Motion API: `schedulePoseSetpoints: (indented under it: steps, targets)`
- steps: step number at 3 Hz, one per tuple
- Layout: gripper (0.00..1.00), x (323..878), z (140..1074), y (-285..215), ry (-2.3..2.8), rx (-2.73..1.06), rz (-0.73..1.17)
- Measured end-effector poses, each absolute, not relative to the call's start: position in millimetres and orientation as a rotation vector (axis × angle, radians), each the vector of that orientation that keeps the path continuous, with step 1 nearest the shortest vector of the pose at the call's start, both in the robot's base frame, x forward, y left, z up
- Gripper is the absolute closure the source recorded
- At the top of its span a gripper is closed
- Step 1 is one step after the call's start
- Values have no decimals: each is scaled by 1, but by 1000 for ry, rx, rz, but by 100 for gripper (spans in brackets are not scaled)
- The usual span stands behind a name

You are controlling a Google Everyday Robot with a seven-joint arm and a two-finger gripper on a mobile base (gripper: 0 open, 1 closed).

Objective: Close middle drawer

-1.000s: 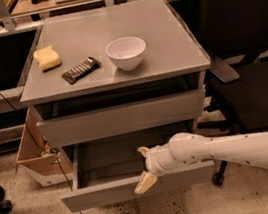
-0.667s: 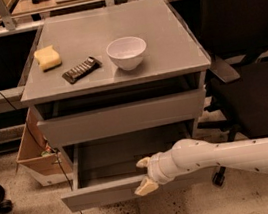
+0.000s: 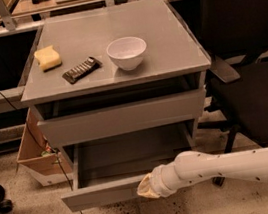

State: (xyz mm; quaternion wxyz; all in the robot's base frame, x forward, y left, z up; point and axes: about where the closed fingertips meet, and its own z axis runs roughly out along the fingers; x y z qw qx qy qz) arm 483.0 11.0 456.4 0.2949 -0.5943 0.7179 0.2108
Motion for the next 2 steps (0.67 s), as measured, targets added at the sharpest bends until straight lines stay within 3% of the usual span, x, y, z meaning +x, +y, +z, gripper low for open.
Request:
schedulePoseSetpoints:
  steps: [1, 2]
  targets:
    - [100, 481, 451, 12, 1914, -1580, 572]
    - [100, 481, 451, 12, 1914, -1580, 572]
